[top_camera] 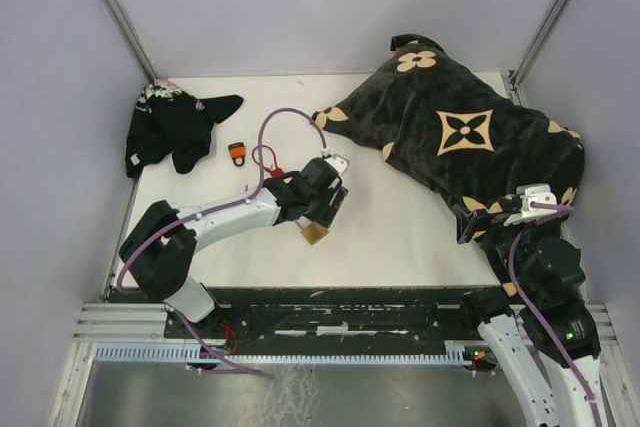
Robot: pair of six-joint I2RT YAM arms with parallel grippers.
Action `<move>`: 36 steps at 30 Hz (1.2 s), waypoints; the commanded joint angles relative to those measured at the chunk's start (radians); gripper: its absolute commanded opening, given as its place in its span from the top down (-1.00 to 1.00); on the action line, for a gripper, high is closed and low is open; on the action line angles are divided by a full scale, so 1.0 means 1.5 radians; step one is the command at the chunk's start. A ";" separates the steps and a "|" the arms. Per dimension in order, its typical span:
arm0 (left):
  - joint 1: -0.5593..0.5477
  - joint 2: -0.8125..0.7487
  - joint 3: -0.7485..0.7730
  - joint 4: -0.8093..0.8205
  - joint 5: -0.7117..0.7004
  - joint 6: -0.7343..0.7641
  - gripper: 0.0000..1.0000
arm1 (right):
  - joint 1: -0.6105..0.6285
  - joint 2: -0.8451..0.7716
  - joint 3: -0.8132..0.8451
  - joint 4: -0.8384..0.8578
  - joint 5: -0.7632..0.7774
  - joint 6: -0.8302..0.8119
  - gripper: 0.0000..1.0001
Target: Unlock with the key
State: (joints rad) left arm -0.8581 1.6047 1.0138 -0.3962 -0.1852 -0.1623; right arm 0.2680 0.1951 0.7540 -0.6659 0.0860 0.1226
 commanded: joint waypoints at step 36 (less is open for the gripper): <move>0.192 0.141 0.107 0.118 0.020 -0.205 0.69 | -0.001 0.019 0.013 0.014 -0.033 0.010 -0.97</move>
State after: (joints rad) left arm -0.5697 1.8866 1.1870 -0.2977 -0.1696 -0.4458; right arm 0.2680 0.2024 0.7490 -0.6670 0.0666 0.1246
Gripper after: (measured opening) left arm 0.218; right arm 0.988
